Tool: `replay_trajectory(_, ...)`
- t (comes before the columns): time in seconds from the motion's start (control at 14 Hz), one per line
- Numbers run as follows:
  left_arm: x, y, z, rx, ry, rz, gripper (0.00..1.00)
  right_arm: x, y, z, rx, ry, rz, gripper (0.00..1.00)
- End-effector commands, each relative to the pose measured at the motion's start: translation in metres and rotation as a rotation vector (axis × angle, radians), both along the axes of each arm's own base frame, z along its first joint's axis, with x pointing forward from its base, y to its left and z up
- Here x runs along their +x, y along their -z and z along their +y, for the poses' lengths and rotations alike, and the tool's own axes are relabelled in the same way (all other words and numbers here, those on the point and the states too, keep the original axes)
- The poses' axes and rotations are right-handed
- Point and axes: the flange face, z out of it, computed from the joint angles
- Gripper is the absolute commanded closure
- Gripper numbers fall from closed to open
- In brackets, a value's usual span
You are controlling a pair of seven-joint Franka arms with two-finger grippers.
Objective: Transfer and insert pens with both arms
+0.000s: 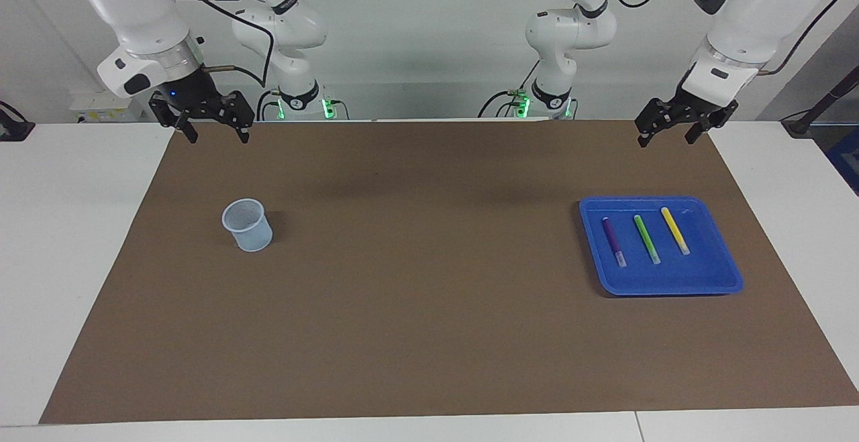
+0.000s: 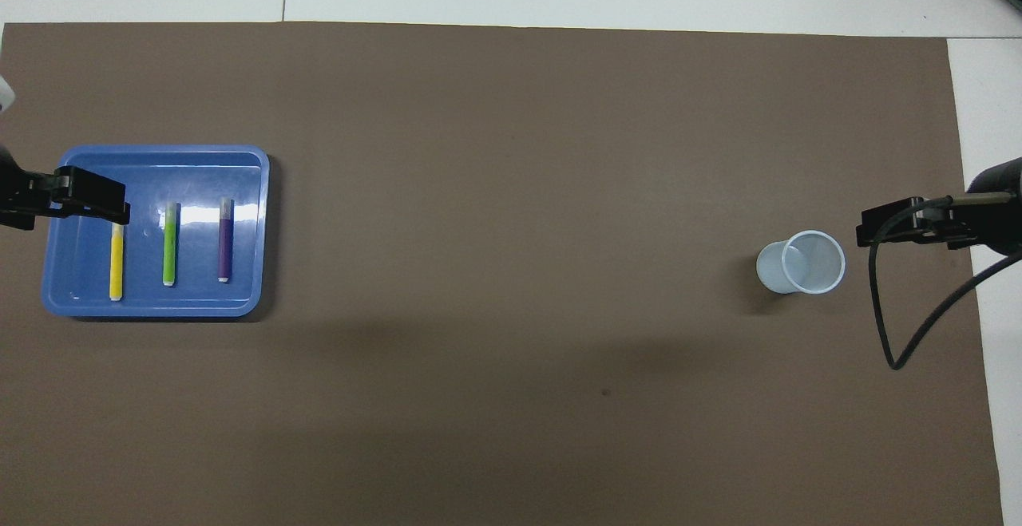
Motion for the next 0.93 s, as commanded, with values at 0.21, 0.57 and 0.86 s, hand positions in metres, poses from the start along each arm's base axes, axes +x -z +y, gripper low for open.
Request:
replay_trajectory(0.21, -0.005, -0.005, 0.014, -0.008, -0.029, -0.001, 0.00, 0.000, -0.002, -0.001, 0.014, 0.011, -0.001, 0.00)
replay_trajectory(0.57, 0.003, -0.005, 0.020, -0.010, -0.047, -0.057, 0.00, 0.000, -0.002, -0.002, 0.014, 0.013, -0.001, 0.00)
replay_trajectory(0.86, 0.000, 0.010, 0.040, -0.010, -0.074, -0.056, 0.00, 0.000, -0.002, -0.002, 0.014, 0.013, -0.001, 0.00)
